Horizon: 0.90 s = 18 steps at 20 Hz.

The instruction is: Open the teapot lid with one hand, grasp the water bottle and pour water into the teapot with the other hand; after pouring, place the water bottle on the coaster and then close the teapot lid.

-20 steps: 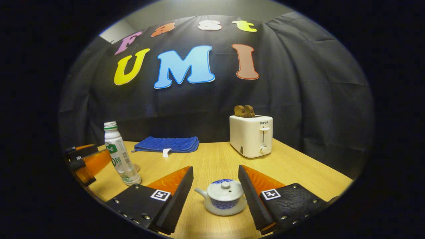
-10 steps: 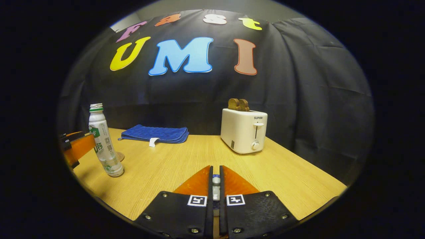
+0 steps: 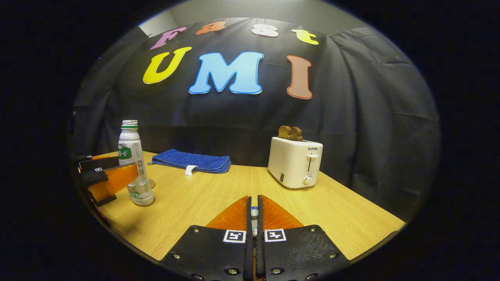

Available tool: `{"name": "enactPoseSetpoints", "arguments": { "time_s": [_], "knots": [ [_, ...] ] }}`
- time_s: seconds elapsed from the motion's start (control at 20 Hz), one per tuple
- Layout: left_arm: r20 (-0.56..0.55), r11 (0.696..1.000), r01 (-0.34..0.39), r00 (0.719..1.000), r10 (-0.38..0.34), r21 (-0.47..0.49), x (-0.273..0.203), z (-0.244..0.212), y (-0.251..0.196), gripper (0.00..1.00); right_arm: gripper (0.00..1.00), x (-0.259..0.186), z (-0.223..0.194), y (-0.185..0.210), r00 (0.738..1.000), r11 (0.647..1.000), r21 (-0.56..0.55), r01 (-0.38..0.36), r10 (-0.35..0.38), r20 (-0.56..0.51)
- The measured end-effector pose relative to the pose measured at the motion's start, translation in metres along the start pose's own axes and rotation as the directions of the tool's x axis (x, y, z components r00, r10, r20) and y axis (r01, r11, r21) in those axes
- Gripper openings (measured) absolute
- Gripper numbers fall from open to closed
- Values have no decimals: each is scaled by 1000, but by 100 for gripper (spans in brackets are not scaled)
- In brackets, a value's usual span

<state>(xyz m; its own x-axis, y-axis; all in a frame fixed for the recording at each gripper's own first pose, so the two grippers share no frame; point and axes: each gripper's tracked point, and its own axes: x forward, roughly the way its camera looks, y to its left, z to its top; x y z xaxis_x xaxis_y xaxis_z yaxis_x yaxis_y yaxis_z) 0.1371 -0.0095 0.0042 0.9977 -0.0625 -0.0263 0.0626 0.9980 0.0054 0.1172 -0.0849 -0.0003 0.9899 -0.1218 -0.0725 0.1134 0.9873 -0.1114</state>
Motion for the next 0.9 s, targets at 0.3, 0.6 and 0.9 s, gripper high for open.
{"name": "enactPoseSetpoints", "arguments": {
  "time_s": [0.3, 0.6, 0.9],
  "knots": [
    [-42, 1000, -26, 999, 26, 7, 30, -12, 4, 99, 3, -5, 13, -3, 998, 1000, 5, 5, -5, 64],
    [-55, 999, 32, 998, -33, -21, 39, -11, 3, 82, 3, -9, 15, 4, 997, 999, 15, -35, 34, 66],
    [-15, 996, 46, 999, -45, 74, 16, 9, -16, 80, 3, -85, 35, -6, 992, 998, 16, -64, 62, 113]
  ]
}}
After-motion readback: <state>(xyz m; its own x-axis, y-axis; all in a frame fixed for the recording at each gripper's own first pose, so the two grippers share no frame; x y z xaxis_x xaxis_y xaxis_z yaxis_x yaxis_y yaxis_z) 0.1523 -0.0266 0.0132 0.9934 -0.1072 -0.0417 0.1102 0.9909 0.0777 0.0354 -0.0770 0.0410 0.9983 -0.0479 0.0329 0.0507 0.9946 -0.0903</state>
